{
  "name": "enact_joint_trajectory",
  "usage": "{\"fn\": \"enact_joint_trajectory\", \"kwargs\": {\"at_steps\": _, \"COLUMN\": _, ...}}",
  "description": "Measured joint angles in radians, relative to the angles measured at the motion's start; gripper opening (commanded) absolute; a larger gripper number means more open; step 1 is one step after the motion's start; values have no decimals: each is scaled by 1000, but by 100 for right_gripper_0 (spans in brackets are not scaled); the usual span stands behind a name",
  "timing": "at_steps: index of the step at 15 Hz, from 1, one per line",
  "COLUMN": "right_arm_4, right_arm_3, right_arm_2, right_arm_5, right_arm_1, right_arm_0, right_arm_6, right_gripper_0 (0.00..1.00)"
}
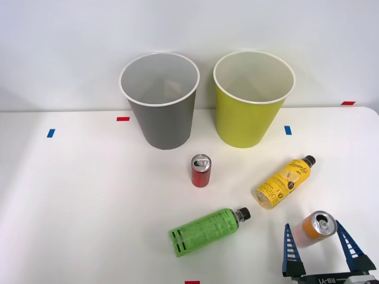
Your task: Put cans in the gray bin, plastic bottles in the light green bin
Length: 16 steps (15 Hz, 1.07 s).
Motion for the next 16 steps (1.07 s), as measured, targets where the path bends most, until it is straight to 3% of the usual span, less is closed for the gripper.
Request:
{"fn": "enact_joint_trajectory", "kwargs": {"at_steps": 7, "right_arm_4": -14, "right_arm_3": -1, "right_arm_2": -17, "right_arm_5": 61, "right_arm_1": 11, "right_arm_0": -34, "right_arm_6": 9, "right_gripper_0": 99}}
{"fn": "enact_joint_trajectory", "kwargs": {"at_steps": 9, "right_arm_4": -18, "right_arm_3": -1, "right_arm_2": -18, "right_arm_5": 67, "right_arm_1": 12, "right_arm_0": -37, "right_arm_6": 14, "right_gripper_0": 23}}
{"fn": "enact_joint_trajectory", "kwargs": {"at_steps": 16, "right_arm_4": -19, "right_arm_3": -5, "right_arm_2": -11, "right_arm_5": 68, "right_arm_1": 20, "right_arm_0": -56, "right_arm_6": 15, "right_gripper_0": 4}}
